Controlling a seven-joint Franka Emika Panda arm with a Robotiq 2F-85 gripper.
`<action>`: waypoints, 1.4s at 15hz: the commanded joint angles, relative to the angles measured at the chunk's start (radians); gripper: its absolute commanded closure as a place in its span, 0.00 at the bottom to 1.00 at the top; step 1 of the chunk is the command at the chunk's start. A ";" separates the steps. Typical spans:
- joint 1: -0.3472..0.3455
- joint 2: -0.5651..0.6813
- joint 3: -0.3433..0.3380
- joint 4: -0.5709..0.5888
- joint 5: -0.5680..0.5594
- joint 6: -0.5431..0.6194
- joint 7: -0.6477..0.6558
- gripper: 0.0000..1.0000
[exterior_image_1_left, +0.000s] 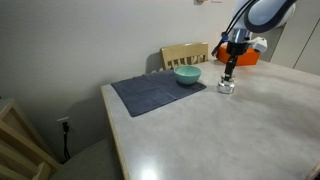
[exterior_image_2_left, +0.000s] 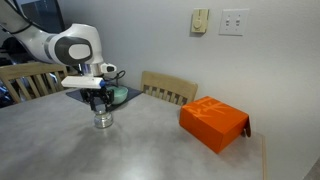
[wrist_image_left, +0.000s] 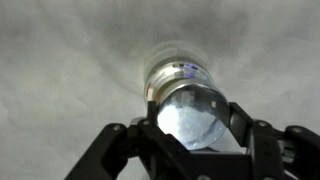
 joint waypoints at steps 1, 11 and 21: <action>-0.017 -0.128 0.001 -0.102 -0.016 0.014 0.005 0.56; -0.224 -0.163 -0.016 -0.126 0.200 0.084 -0.231 0.56; -0.161 0.113 -0.094 0.113 -0.022 -0.021 -0.034 0.56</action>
